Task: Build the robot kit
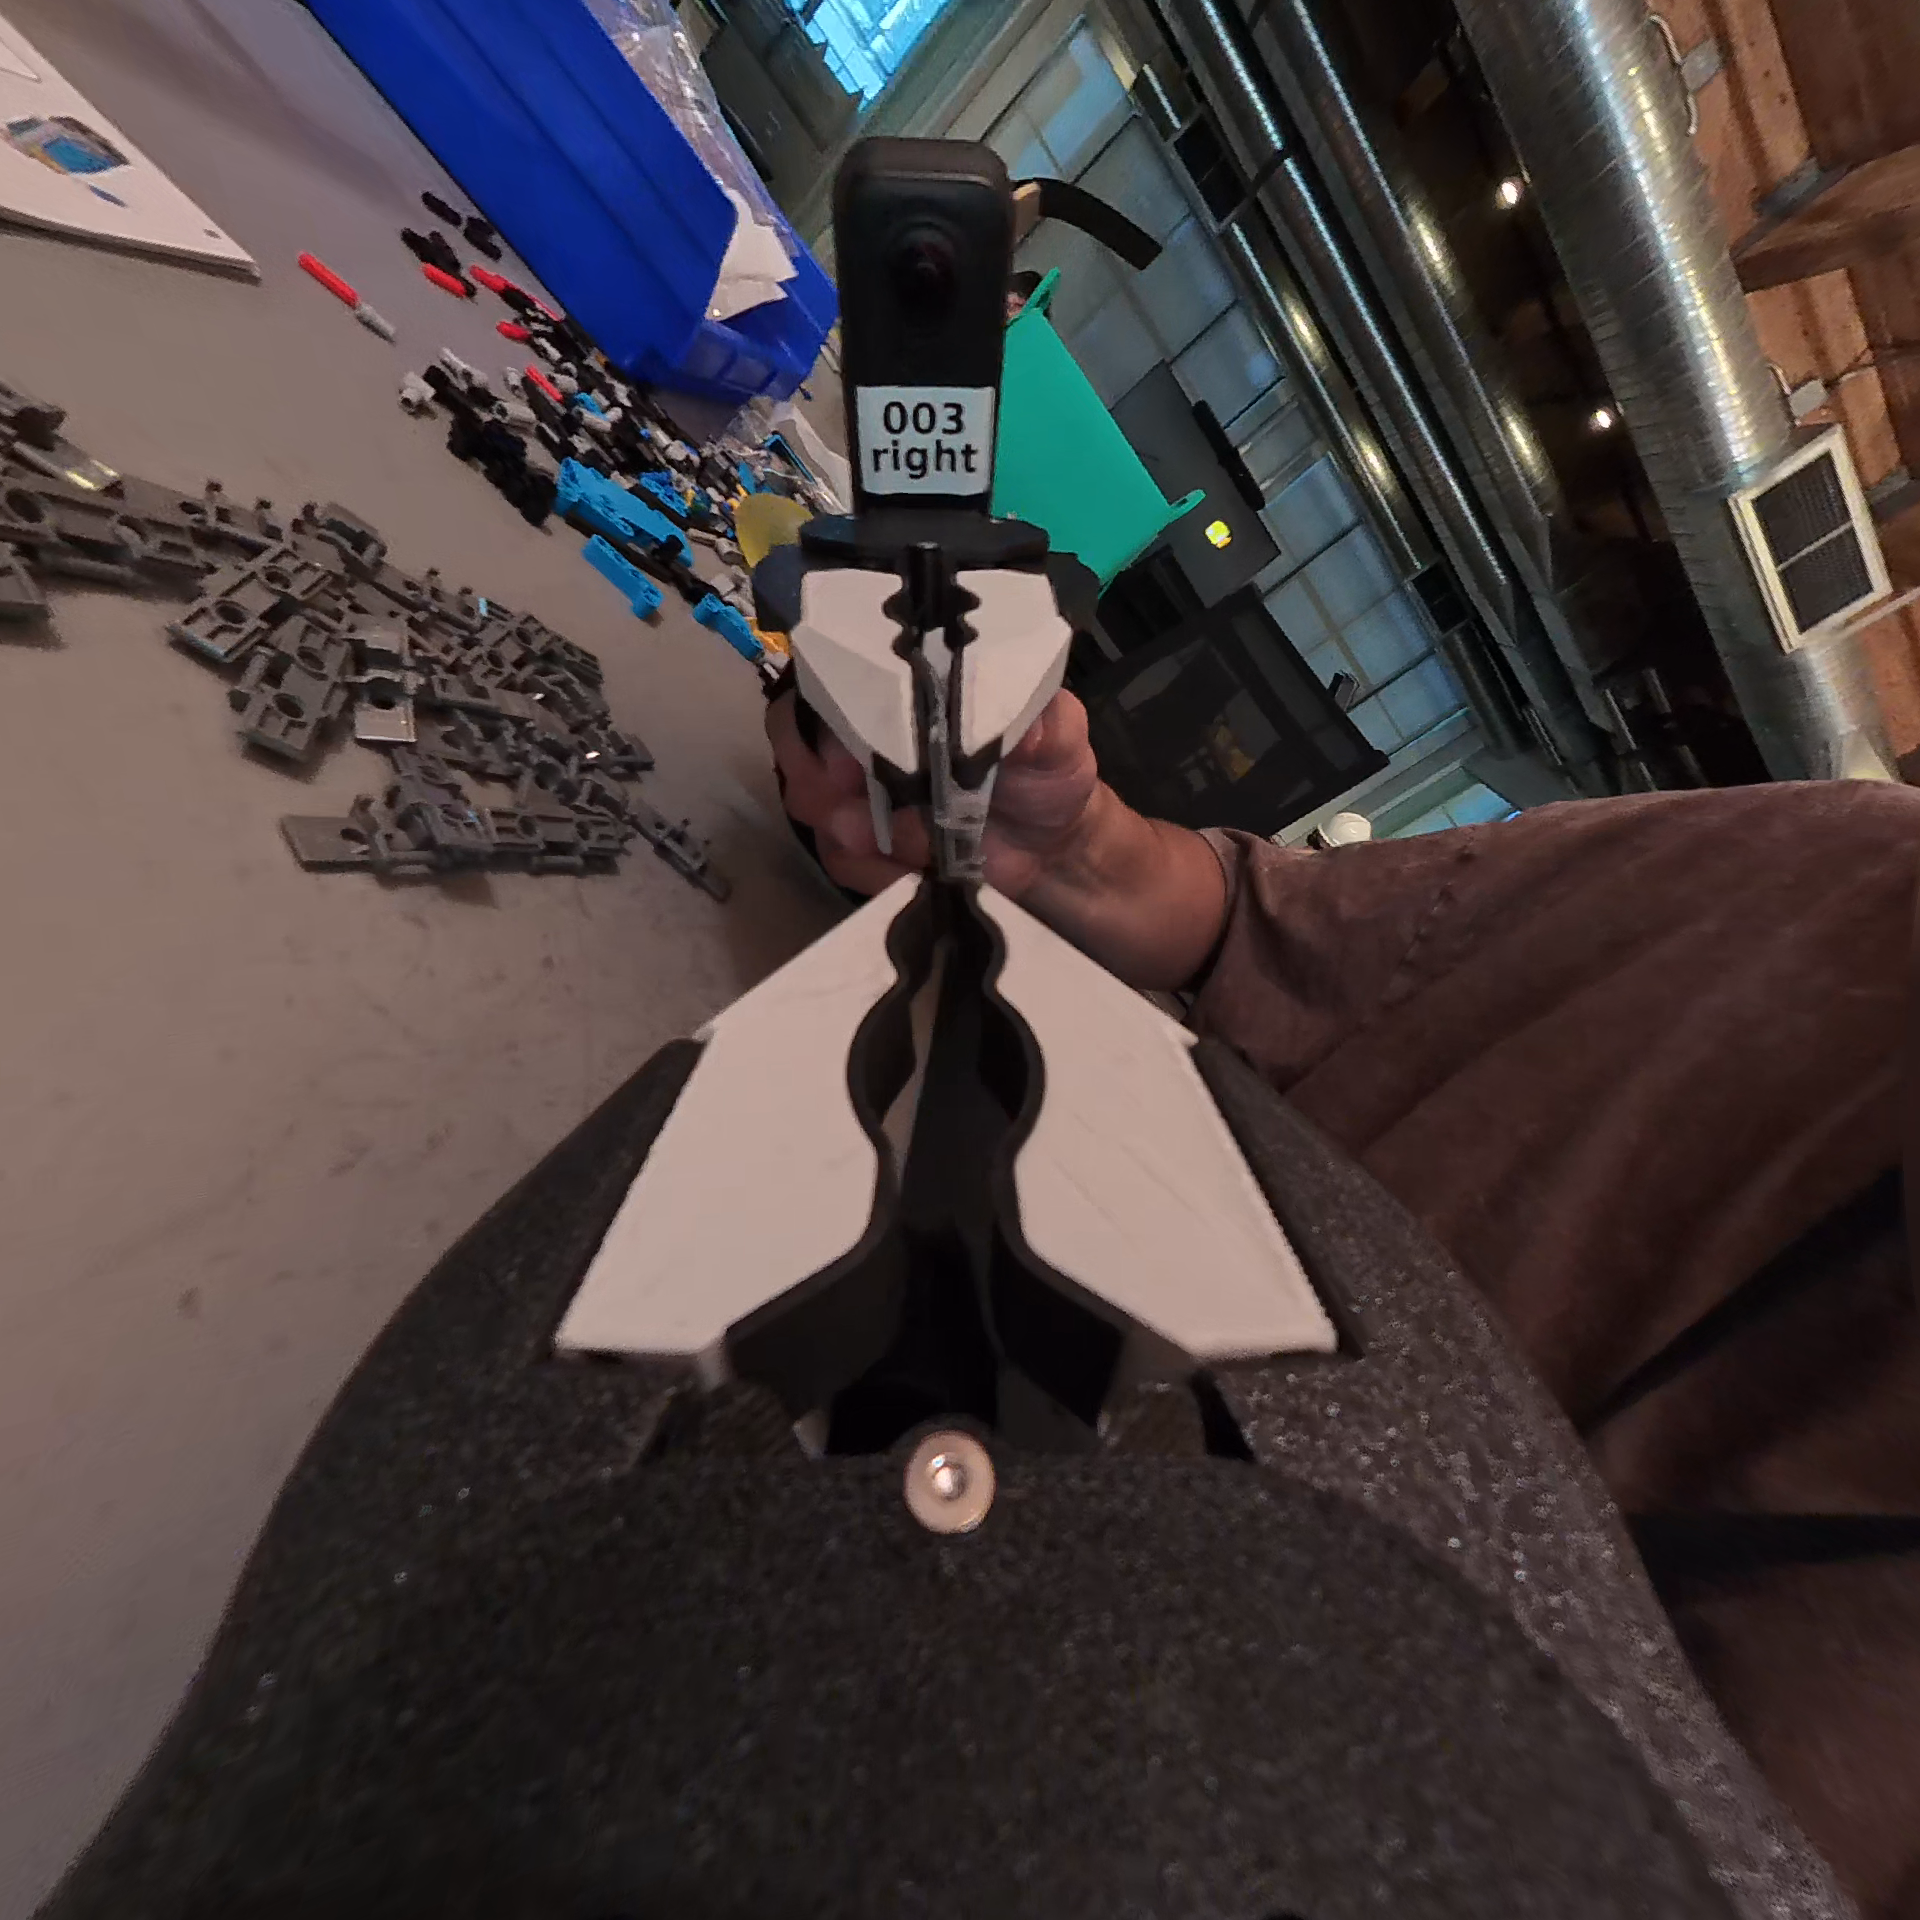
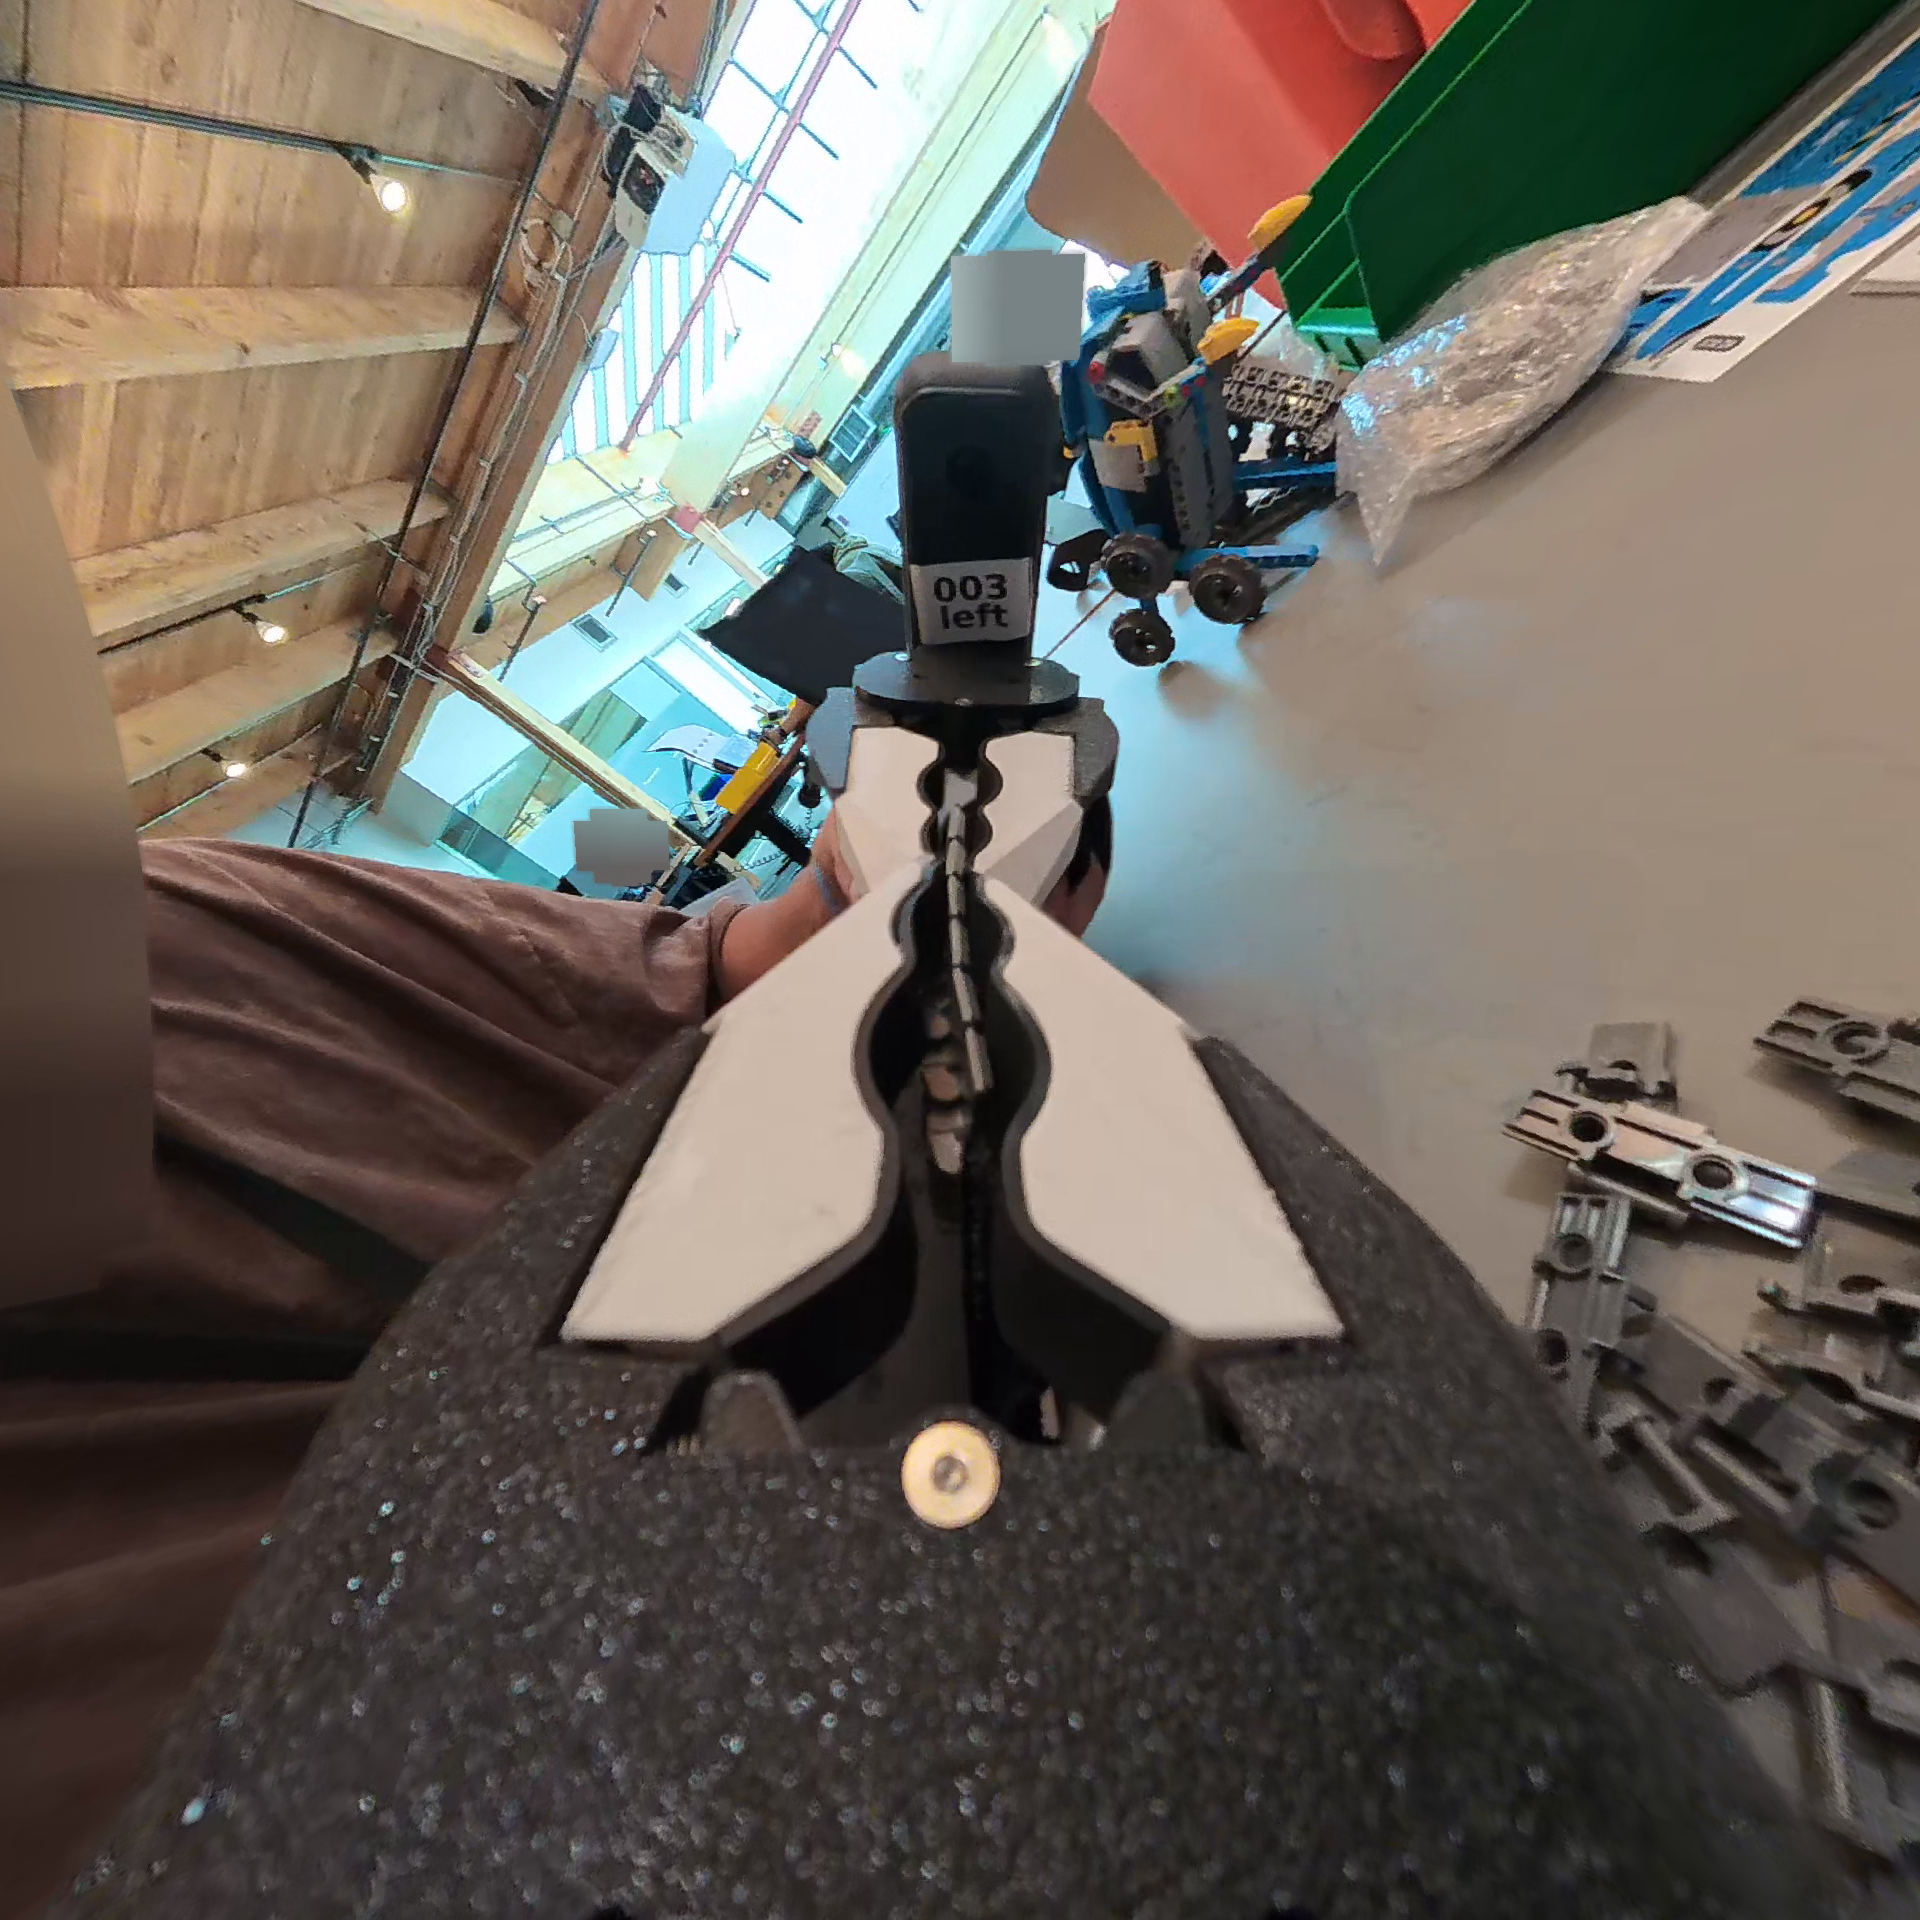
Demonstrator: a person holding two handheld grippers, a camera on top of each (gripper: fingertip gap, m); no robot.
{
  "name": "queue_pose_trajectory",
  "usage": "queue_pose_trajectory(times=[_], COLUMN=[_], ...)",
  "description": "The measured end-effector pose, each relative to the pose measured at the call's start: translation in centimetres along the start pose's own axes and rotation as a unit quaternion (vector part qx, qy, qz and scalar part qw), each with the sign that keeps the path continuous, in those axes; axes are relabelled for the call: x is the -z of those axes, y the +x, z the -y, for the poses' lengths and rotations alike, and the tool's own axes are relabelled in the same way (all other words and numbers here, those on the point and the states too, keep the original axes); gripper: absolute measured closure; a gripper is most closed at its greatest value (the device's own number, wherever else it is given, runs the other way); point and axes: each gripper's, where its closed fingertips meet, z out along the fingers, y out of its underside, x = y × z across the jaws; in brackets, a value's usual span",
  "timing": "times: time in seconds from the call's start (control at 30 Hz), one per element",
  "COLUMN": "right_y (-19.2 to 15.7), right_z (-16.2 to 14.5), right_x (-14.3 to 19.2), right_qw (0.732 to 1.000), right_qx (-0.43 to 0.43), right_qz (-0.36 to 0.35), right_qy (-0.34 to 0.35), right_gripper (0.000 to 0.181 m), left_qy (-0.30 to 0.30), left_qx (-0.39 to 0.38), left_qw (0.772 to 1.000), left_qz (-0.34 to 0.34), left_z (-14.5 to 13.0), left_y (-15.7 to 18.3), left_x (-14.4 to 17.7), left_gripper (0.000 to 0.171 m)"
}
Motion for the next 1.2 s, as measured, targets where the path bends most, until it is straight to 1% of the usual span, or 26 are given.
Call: queue_pose_trajectory(times=[0.03,0.1,0.23,0.3,0.4,0.57,0.63,0.73,0.8,0.83,0.9,1.0,1.13,1.2], right_y=[-0.2,-0.2,-0.5,-0.6,-0.5,-0.5,-0.5,-1.5,-1.0,-0.9,-0.9,-0.7,-0.4,-0.5], right_z=[0.0,0.1,-0.2,-0.2,-0.1,-0.3,-0.3,-0.5,-0.7,-0.8,-0.5,-0.6,0.3,0.5], right_x=[-0.1,-0.2,-0.6,-0.6,-0.4,-0.3,-0.3,-0.1,0.0,0.1,0.0,-0.1,-0.4,-0.4], right_qw=[1.000,1.000,1.000,0.999,1.000,1.000,1.000,0.994,0.992,0.991,0.985,0.992,1.000,1.000], right_qx=[-0.001,0.007,0.025,0.028,0.026,0.006,-0.011,-0.070,-0.091,-0.100,-0.133,-0.094,-0.007,0.024], right_qz=[0.006,-0.001,-0.003,-0.002,-0.005,0.007,0.019,0.085,0.086,0.091,0.107,0.080,0.004,-0.016], right_qy=[0.000,-0.002,-0.016,-0.015,-0.015,-0.017,-0.013,-0.011,-0.014,-0.013,0.003,-0.004,-0.001,0.001], right_gripper=[0.179,0.180,0.180,0.179,0.179,0.179,0.180,0.179,0.177,0.179,0.177,0.179,0.179,0.179], left_qy=[-0.002,-0.021,-0.032,-0.024,-0.006,-0.012,-0.008,-0.009,-0.013,-0.013,-0.010,-0.008,0.022,0.026], left_qx=[-0.003,-0.008,-0.021,-0.015,-0.009,-0.044,-0.058,-0.094,-0.070,-0.057,-0.050,-0.046,-0.026,-0.029], left_qw=[1.000,0.999,0.999,0.999,0.999,0.999,0.998,0.995,0.997,0.998,0.998,0.998,0.998,0.999], left_qz=[-0.006,-0.029,-0.022,-0.019,-0.038,-0.020,-0.019,-0.027,-0.020,-0.031,-0.035,-0.035,-0.045,-0.036], left_z=[0.0,-0.5,-0.8,-0.5,-0.1,-0.3,-0.3,-0.5,-0.6,-0.6,-0.4,-0.5,0.4,0.4], left_y=[0.2,0.9,0.7,0.3,0.6,0.6,0.7,1.5,1.0,1.0,1.0,0.8,0.6,0.5], left_x=[0.1,0.2,0.0,-0.1,0.3,0.1,0.1,-0.1,-0.3,-0.3,-0.2,-0.2,0.4,0.4], left_gripper=[0.168,0.151,0.152,0.152,0.164,0.167,0.167,0.168,0.168,0.168,0.168,0.168,0.166,0.167])
